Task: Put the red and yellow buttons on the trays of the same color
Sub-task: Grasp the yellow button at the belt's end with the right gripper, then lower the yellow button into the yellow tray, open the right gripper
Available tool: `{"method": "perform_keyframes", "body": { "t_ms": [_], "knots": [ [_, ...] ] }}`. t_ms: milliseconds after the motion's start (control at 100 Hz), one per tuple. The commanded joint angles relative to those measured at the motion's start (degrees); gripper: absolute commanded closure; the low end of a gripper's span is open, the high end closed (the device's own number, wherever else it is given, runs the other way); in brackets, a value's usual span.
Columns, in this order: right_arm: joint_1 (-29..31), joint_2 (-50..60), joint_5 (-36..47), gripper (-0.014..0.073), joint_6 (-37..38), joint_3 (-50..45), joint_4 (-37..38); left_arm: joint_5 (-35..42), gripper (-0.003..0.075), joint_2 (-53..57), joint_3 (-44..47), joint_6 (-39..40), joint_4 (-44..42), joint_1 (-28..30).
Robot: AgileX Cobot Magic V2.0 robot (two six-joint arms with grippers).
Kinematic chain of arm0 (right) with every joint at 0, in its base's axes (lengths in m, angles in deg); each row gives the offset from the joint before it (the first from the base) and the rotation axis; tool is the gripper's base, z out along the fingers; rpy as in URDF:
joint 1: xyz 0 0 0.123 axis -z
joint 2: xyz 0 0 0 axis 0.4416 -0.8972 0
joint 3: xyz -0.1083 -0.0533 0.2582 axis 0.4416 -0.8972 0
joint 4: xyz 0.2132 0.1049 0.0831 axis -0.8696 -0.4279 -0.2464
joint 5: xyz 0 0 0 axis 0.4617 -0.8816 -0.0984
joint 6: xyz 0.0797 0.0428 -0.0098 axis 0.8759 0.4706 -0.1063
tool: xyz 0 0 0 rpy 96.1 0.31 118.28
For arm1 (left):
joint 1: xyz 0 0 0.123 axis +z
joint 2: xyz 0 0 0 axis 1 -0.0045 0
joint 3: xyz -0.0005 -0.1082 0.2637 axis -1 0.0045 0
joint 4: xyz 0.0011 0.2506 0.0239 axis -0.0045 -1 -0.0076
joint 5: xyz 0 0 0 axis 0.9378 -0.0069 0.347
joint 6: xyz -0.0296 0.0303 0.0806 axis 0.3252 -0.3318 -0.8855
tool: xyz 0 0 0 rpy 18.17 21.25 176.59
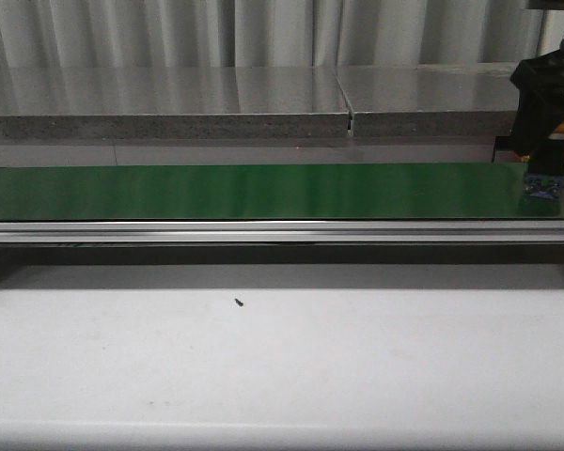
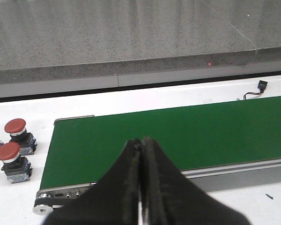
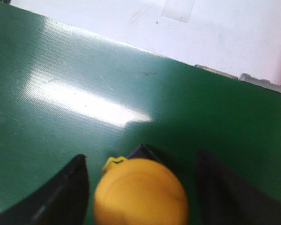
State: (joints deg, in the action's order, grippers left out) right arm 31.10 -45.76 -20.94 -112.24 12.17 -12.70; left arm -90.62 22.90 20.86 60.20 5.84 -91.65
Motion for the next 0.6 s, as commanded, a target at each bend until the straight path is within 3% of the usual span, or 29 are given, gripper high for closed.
{"method": "perform_keyframes", "body": {
  "t_ms": [0, 120, 350, 590],
  "knots": [
    [-0.2, 2.6, 1.6, 0.0299, -0.5, 2.2, -1.2, 3.8, 0.0739, 0.0, -1.5, -0.1, 1.2, -0.5],
    [0.1, 2.7, 0.0, 0.0422, -0.4, 2.3, -1.1, 3.8, 0.0739, 0.0, -1.5, -0.1, 1.2, -0.5],
    [3.9, 7.7, -3.2, 0.0428, 1.7, 2.3, -1.1, 3.8, 0.0739, 0.0, -1.5, -0.1, 1.2, -0.5],
    [15.9, 14.4, -6.9, 0.0428, 4.5, 2.2, -1.0, 3.8, 0.0739, 0.0, -1.5, -0.1, 1.2, -0.5]
  ]
}}
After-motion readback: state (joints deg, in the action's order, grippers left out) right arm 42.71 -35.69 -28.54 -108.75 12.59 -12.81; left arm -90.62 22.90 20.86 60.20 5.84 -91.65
